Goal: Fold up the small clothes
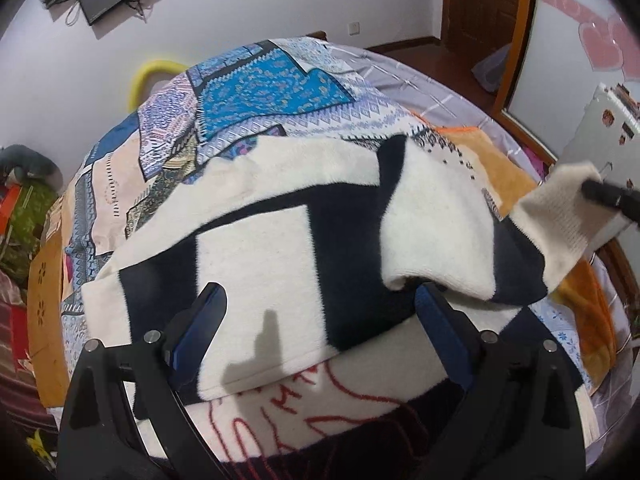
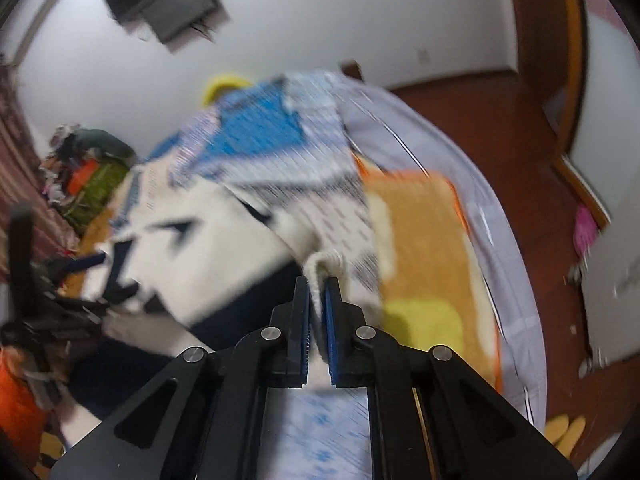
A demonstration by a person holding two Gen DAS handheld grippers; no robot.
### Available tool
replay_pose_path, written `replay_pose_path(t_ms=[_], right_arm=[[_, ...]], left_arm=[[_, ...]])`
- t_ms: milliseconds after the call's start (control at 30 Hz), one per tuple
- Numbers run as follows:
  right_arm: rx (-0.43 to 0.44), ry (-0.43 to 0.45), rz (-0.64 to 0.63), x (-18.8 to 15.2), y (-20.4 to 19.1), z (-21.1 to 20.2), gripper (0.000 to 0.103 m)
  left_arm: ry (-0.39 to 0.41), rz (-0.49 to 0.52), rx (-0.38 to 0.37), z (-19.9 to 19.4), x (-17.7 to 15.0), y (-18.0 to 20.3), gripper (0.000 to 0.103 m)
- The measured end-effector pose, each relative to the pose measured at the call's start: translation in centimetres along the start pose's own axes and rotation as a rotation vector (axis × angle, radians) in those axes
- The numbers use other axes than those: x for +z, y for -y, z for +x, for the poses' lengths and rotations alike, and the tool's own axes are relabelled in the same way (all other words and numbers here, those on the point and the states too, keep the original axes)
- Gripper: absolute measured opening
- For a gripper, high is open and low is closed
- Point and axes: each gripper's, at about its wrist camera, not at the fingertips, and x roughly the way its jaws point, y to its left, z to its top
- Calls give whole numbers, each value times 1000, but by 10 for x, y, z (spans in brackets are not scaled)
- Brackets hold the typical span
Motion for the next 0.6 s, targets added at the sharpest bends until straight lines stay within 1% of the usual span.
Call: replay_pose_path(t_ms=[67,167,300,367,500,600], right_arm=[[36,38,-36,16,-24,-6,6],[80,75,-97,37,-62,-2,6],[152,102,-167,54,-112,1,4],[178,106,-196,58,-133,5,4],[222,108,-285,63,-188,19,4],[232,98,-337,60,-216,35,4]], left_arm=[[15,-20,-4,-8,-1,-9,96],[40,-34,2,-18,-4,-20,96],[76,-70,20,-35,-12,-45,96],[89,-98,23,-42,-17,-60,96],[112,-155,38,-57,-31,-95,96],[115,-209,46,-64,-46,-123,96]])
